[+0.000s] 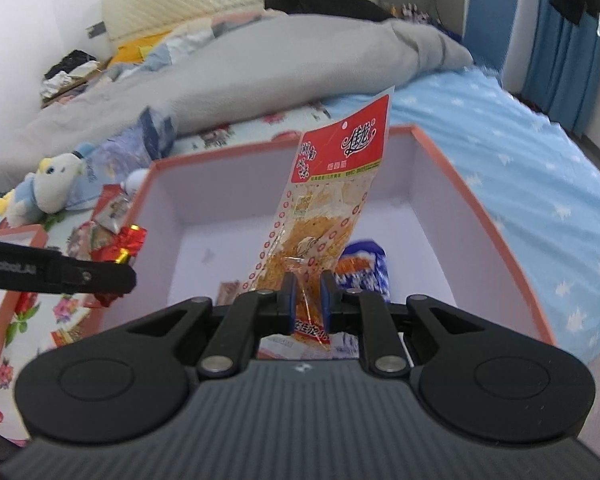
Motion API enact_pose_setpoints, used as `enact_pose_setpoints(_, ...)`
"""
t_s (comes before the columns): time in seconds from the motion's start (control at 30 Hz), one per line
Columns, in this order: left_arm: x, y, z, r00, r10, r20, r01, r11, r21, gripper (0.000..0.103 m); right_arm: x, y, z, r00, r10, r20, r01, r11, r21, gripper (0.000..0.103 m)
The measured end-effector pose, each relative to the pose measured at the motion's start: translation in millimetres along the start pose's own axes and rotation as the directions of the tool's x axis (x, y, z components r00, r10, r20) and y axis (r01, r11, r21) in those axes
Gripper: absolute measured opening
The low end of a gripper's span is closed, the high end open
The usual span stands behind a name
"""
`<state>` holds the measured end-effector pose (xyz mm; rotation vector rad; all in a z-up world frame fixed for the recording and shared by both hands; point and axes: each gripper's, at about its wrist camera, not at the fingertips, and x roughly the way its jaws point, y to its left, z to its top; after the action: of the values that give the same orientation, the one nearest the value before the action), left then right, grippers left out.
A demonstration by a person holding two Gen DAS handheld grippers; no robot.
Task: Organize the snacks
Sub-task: 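Open both grippers to drop the packets into the box, then withdraw both open grippers from the box toward the snack pile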
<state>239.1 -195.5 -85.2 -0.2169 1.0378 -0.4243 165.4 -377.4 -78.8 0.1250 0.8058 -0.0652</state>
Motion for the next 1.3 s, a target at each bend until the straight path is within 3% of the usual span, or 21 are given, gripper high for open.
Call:
enact_pose_setpoints(0.07, 2, 0, -1, 1.000, 0.006, -0.003, -0.006, 1.000, -0.002, 0.043, 4, -3, -5, 1.000, -0.002, -0.012, 0.002, 1.000, 0.019, 0.017)
enact_pose_setpoints(0.2, 1, 0, 0, 0.999, 0.038, -0.005, -0.038, 0.999, 0.009, 0.059, 5, -7, -7, 1.000, 0.015, -0.023, -0.014, 0.999, 0.041, 0.017)
enact_pose_setpoints(0.23, 0, 0, 0, 0.999, 0.040, -0.003, -0.040, 0.999, 0.013, 0.063, 6, -7, -7, 0.999, 0.020, -0.026, -0.018, 0.999, 0.042, 0.035)
enact_pose_setpoints(0.27, -3, 1, 0, 0.999, 0.044, 0.003, -0.044, 0.999, 0.014, 0.067, 6, -7, -6, 1.000, 0.019, -0.022, -0.018, 0.999, 0.043, 0.066)
enact_pose_setpoints(0.33, -6, 2, 1, 0.999, 0.049, 0.014, -0.049, 0.999, 0.020, 0.068, 1, -7, -5, 1.000, 0.015, 0.011, -0.015, 0.999, 0.048, 0.089)
enact_pose_setpoints(0.7, -51, 6, 6, 0.992, 0.054, 0.110, -0.060, 0.997, 0.049, 0.068, -22, 0, 13, 0.997, 0.028, 0.067, -0.032, 0.998, 0.053, 0.086)
enact_pose_setpoints(1.3, -140, 14, 5, 0.961, 0.045, 0.272, -0.068, 0.995, 0.078, 0.068, -85, 49, 44, 0.972, 0.088, 0.218, -0.085, 0.996, -0.022, 0.086)
